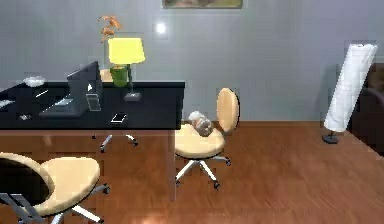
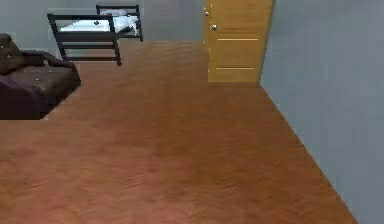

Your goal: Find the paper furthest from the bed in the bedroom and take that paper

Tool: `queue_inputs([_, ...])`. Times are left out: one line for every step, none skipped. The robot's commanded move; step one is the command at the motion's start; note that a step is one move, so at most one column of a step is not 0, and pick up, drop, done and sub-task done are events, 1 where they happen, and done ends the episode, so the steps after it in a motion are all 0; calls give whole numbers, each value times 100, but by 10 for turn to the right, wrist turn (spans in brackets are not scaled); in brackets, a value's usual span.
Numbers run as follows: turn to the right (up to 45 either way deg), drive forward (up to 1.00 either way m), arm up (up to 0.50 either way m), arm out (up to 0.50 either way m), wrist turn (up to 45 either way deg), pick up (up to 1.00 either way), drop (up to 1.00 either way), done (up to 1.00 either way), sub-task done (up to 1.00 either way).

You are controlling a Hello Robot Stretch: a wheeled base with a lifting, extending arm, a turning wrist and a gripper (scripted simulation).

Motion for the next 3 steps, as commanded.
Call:
queue_inputs([450,0,0,0,0,0,0,0,0])
queue_inputs([210,0,0,0,0,0,0,0,0])
queue_inputs([0,100,0,0,0,0,0,0,0])
